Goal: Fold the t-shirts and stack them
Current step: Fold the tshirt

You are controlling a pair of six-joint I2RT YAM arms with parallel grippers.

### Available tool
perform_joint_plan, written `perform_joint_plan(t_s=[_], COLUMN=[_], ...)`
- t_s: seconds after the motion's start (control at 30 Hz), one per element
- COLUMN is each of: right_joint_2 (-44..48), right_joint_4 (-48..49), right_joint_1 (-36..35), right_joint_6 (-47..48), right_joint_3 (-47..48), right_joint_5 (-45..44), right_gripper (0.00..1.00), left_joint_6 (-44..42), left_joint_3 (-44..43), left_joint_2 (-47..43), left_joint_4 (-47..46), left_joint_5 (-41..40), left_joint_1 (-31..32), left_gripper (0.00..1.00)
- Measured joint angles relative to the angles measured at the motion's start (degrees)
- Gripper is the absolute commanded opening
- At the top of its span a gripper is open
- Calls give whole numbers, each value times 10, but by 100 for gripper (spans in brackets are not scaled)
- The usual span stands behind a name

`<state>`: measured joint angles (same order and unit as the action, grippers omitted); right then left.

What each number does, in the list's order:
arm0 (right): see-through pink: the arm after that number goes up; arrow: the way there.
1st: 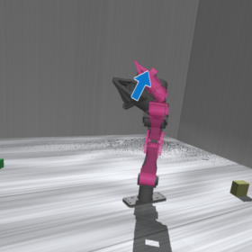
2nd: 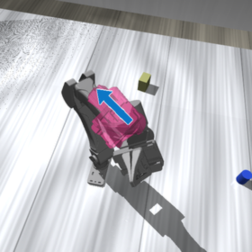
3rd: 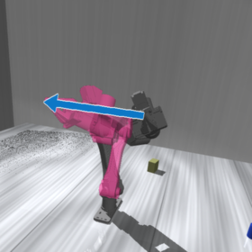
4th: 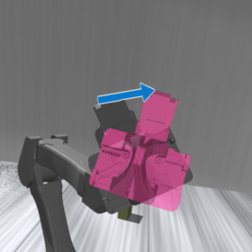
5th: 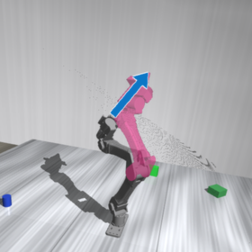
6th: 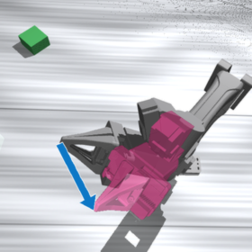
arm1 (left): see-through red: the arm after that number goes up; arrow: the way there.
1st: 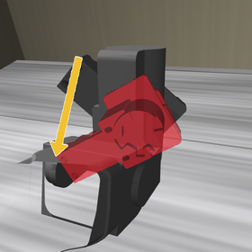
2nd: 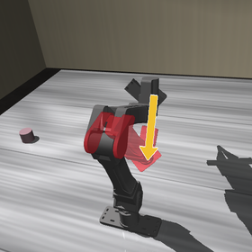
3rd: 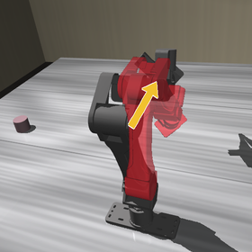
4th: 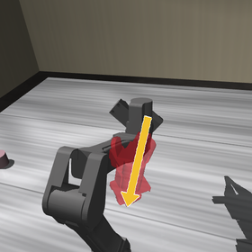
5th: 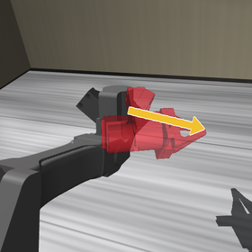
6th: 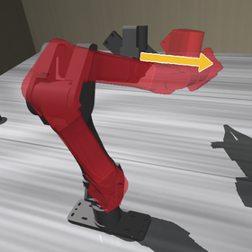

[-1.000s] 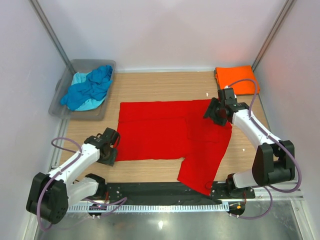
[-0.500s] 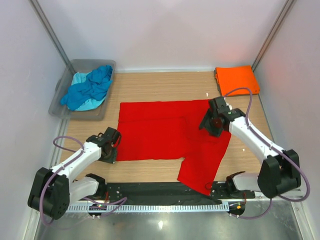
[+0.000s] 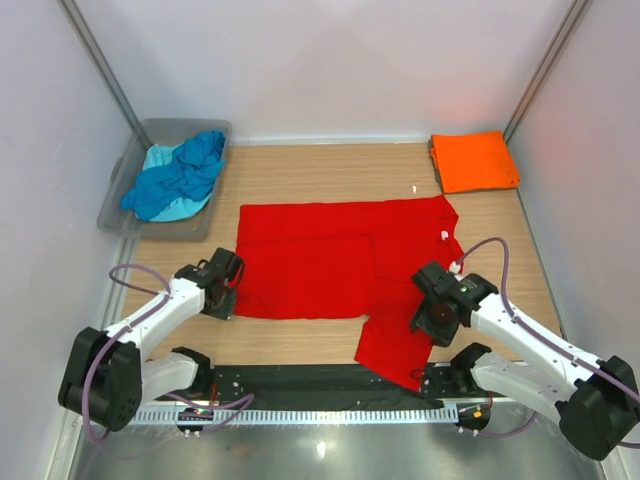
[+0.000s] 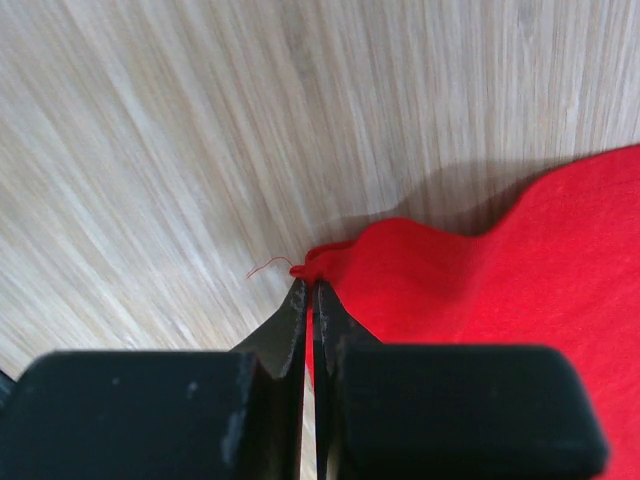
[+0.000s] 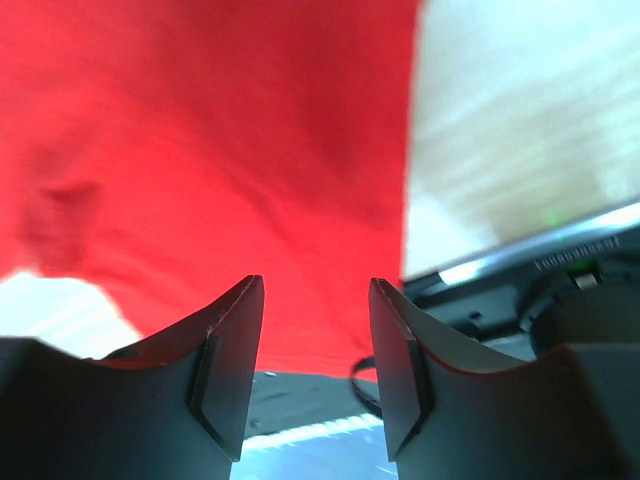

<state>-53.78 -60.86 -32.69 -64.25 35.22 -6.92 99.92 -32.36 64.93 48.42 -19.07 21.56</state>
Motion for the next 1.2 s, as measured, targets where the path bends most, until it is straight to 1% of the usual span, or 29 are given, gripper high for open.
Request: perform_joint_plan(t_s=[0.13, 0.23, 0.3, 0.37, 0.47, 0.53, 0.63, 0.77, 0.87, 1.0, 1.2], right_joint_2=[19, 14, -8, -50, -146, -222, -320, -435, -517, -609, -683], right_joint_4=[-10, 15, 35, 43, 64, 104, 166, 229, 251, 271, 288], right_joint_1=[-44, -56, -56, -56, -46, -30, -3, 21, 32, 40, 46], right_joint_6=[-35, -40, -33, -16, 34, 84, 156, 231, 269, 301, 325], right_joint_3=[-33, -29, -7, 47, 172, 263, 361, 446, 506, 570, 598], right_joint_5=[9, 8, -7, -35, -87, -110, -125, -122, -116, -105, -87], right_gripper=[53, 53, 57, 58, 58, 57, 52, 46, 43, 42, 41], left_joint_6=[-14, -19, -23, -27, -30, -31, -31, -29, -29, -29, -29], left_joint_3=[0, 0, 0, 0, 0, 0, 0, 0, 0, -3, -12], left_joint_2=[14, 14, 14, 14, 11, 9, 7, 2, 1, 10, 20], left_joint_4=[-21, -33, -38, -39, -38, -38, -34, -31, -32, -29, -24], left_joint_5=[7, 11, 11, 11, 10, 9, 5, 3, -1, -9, -15], left_joint_1=[0, 0, 0, 0, 0, 0, 0, 0, 0, 0, 0], left_gripper=[0, 0, 0, 0, 0, 0, 0, 0, 0, 0, 0])
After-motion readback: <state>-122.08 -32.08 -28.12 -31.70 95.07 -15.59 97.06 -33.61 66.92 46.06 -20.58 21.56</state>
